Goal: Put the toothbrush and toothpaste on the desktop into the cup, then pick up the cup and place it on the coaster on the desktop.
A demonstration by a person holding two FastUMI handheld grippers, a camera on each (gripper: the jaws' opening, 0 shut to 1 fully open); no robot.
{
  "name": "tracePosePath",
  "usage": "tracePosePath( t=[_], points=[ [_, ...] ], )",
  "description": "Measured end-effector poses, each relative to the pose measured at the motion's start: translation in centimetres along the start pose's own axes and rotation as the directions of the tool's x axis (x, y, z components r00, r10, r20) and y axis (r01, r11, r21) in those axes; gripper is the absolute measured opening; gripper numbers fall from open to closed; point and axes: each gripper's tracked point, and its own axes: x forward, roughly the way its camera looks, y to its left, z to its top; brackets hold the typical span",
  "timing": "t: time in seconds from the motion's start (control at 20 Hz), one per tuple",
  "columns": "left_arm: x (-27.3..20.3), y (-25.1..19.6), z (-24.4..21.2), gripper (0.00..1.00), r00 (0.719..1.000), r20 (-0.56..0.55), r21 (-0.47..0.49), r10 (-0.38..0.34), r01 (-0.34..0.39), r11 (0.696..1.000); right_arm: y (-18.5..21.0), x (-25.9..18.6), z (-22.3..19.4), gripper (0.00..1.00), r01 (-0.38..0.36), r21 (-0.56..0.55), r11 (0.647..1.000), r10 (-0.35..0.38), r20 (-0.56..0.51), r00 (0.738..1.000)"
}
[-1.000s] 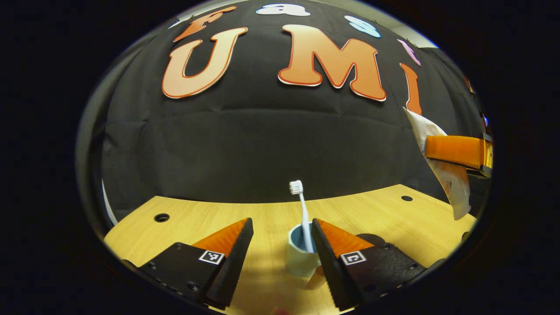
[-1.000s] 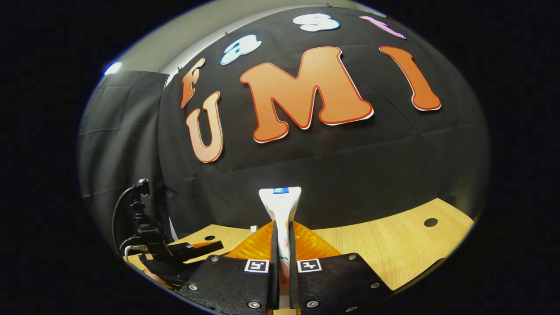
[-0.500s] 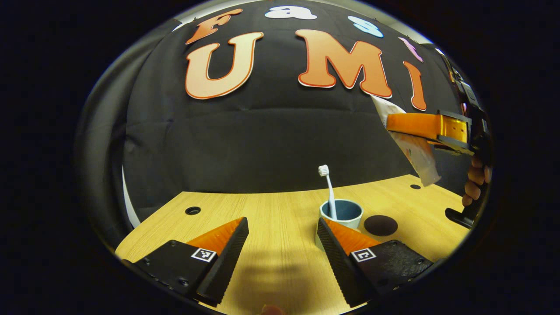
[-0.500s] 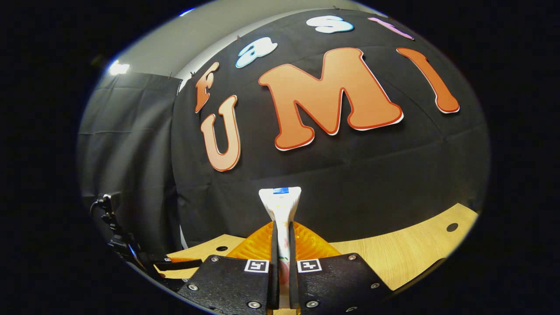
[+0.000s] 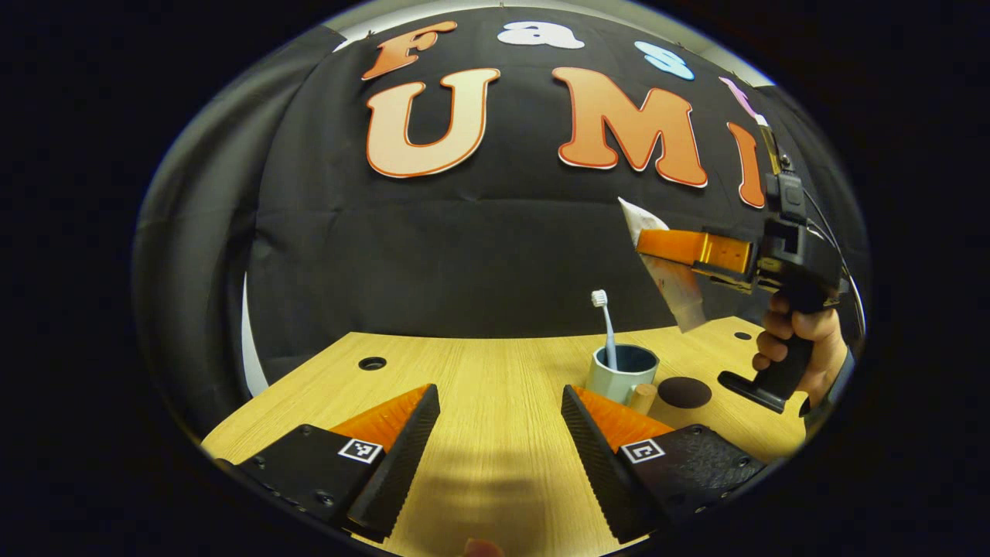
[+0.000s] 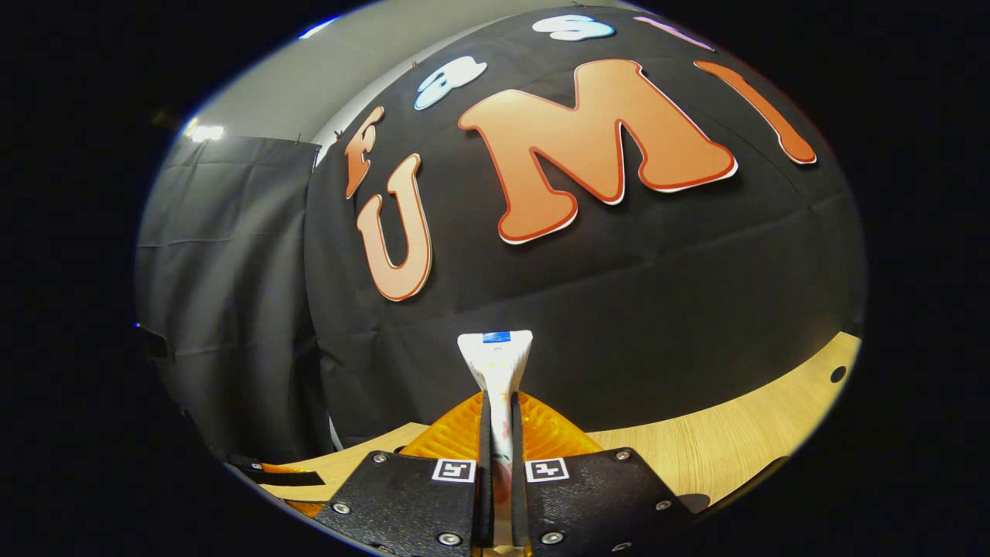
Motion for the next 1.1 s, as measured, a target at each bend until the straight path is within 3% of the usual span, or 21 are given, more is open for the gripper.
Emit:
tracePosePath(
  t=[0.3,0.55,1.1],
  points=[
    [0.0,2.4,-2.3,0.96,0.998,-0.013,-0.014,0.054,-0.054,0.998,-0.4,2.3,-3.8,0.09,-0.001,0.041,0.999,0.003,-0.033,0.999],
    [-0.2,2.4,-2.3,0.96,0.998,-0.013,-0.023,0.054,-0.054,0.998,-1.1,3.4,-6.1,0.09,0.018,0.071,0.997,-0.015,-0.05,0.999],
    [0.0,1.9,-3.1,0.96,0.998,-0.049,-0.034,0.044,-0.045,0.998,-1.4,3.3,-7.2,0.13,0.037,-0.001,0.999,-0.037,-0.05,0.998]
  ],
)
